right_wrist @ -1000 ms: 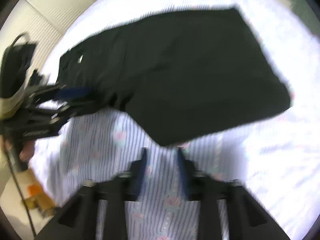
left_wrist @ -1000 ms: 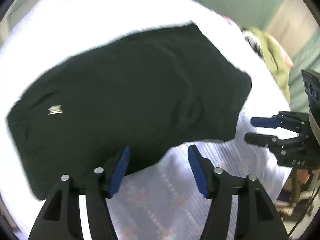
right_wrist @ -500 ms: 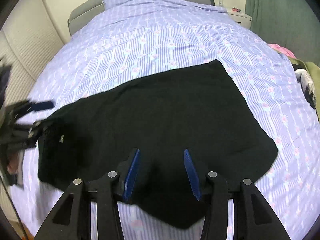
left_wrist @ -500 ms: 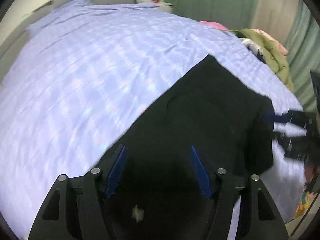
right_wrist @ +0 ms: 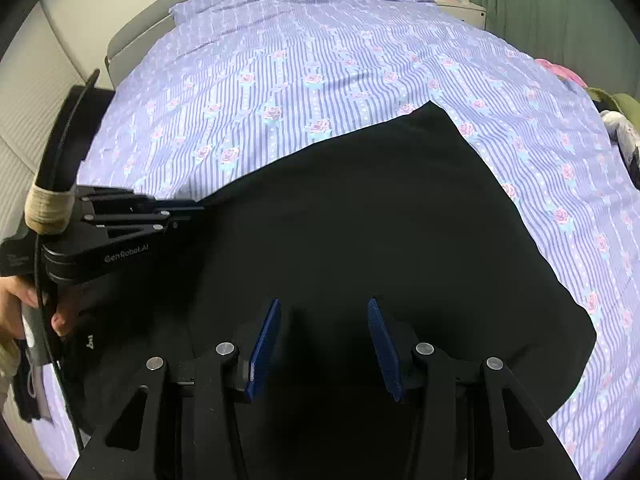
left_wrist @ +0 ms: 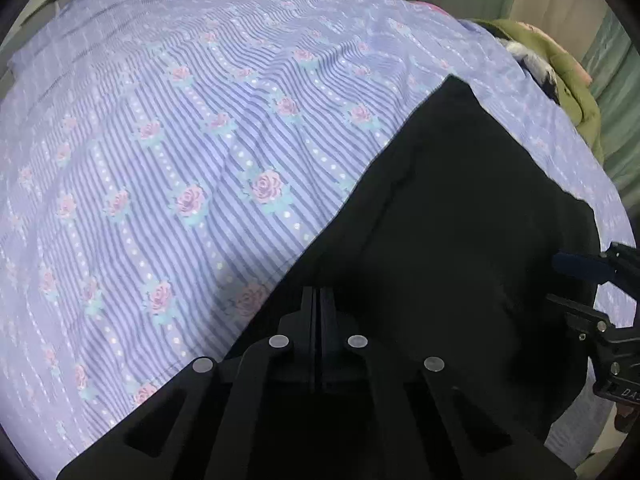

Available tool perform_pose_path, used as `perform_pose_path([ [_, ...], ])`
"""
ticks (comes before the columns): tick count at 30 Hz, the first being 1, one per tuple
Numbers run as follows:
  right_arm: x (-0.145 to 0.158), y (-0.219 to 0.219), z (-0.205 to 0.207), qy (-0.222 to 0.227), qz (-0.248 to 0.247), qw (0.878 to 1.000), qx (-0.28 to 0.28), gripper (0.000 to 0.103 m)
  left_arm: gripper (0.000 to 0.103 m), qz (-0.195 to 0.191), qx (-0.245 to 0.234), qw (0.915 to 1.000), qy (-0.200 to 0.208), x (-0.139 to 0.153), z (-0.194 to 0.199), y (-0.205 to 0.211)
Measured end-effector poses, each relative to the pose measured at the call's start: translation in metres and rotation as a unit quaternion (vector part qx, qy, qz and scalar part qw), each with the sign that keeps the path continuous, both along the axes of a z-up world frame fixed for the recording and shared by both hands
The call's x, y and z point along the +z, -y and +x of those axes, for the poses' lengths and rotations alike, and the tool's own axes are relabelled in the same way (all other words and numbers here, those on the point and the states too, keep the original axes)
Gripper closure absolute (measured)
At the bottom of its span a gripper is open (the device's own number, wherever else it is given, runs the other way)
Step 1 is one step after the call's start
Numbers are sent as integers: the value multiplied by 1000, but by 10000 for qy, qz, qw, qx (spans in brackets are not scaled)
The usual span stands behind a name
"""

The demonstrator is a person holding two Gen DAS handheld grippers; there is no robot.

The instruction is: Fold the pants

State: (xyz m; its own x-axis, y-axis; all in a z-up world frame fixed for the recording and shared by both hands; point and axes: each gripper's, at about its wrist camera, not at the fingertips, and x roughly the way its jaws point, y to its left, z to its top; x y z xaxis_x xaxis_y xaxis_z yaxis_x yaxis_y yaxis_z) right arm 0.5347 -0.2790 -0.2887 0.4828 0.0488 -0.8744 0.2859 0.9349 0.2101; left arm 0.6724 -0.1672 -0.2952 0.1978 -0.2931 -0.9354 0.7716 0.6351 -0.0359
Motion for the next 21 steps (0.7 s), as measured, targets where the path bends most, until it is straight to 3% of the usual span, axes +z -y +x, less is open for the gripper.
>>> perform_pose_path([
  [4,1,4,2,42,48,10000,-21,56,100,53,227,9995,205,5,10,1],
  [6,0,6,5,52,75,10000,-37,56,99,59,189,9997,116,3,13,2],
  [9,2,9,1,62,55,10000,-35,56,94,190,196,9996,47,2,12,4],
  [11,5,13,-7,41,28,9999,-114,56,84,37,435,9990,14,10,9,-4],
  [13,9,14,-16,57,-29,9997,-221,56,56,-377,790,9962,38,30,1,-28],
  [14,13,14,-23,69,-72,9996,-282,56,52,-609,1059,9925,93,42,-7,-47],
  [16,23,8,-35,72,-184,9993,-320,56,47,-836,1477,9853,214,58,-27,-86],
  [18,30,-4,-41,76,-200,9995,-242,55,45,-776,1806,9797,383,67,-45,-121],
  [20,37,-25,-45,97,-116,9999,-64,44,45,-637,2090,9745,506,71,-64,-157],
  [21,39,-33,-47,119,-98,9999,25,43,45,-505,2245,9716,559,72,-72,-176],
])
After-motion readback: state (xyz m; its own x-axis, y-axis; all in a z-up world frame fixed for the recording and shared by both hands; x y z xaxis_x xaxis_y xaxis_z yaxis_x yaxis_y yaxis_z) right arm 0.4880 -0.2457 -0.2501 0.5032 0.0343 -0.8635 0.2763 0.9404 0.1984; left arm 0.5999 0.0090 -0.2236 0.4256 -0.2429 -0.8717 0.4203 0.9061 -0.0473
